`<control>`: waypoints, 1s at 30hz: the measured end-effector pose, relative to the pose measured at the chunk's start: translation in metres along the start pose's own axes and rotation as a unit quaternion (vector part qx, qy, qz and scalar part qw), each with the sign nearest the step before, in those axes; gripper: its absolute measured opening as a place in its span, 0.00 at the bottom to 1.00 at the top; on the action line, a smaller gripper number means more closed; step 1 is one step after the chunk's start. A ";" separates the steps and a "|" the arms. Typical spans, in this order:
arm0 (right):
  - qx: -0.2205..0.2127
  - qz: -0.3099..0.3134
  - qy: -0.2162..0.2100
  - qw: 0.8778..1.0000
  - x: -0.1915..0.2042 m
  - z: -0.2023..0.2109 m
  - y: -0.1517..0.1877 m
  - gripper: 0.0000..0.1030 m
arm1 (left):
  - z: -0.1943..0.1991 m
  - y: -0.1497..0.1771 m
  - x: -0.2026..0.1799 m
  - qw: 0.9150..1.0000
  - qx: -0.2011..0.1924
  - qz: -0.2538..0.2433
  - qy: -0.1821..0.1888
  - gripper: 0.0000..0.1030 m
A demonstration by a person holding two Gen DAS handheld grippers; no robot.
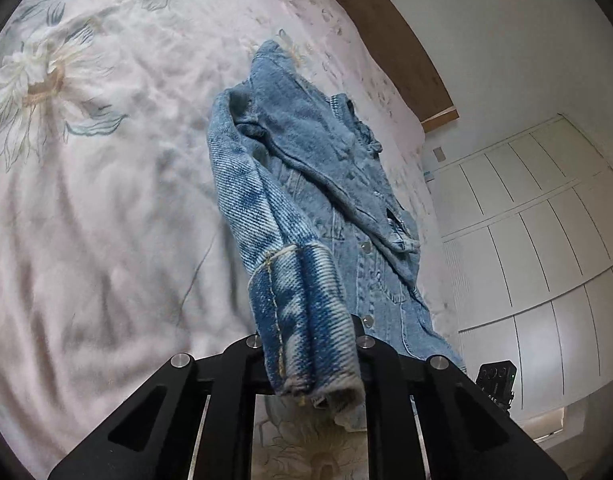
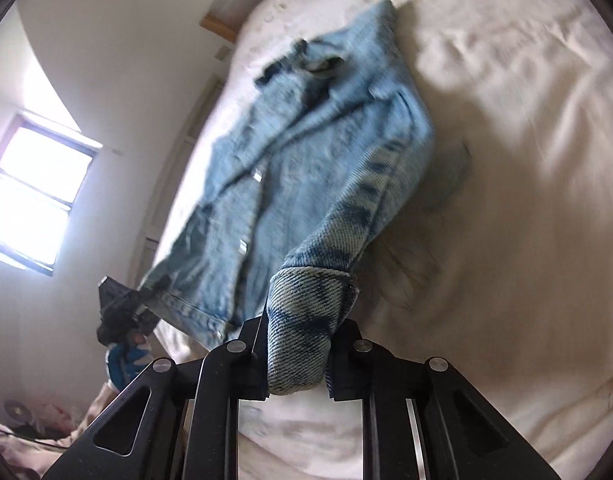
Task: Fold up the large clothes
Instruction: 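Lift the hem with both tools and fold it over onto the collar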
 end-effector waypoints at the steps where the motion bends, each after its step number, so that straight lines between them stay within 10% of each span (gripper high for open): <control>1: -0.006 0.003 -0.003 1.000 0.004 0.002 -0.006 0.17 | 0.002 -0.003 -0.006 1.000 -0.003 -0.003 0.006 0.10; 18: -0.139 0.064 -0.016 0.988 0.063 0.046 -0.168 0.09 | 0.015 -0.109 -0.125 0.994 -0.063 -0.056 0.076 0.10; 30: -0.198 0.028 -0.001 0.980 0.049 0.027 -0.298 0.09 | -0.051 -0.216 -0.162 0.993 -0.081 -0.066 0.060 0.10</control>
Point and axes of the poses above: each gripper's, at about its wrist camera, not at the fingertips, and z roughly against the way its jaws point, x to its left, y to its underside, the point moved 10 cm from there along -z, roughly the way its jaws point, and after that the axes turned 8 degrees about z, right-handed, at the moved point
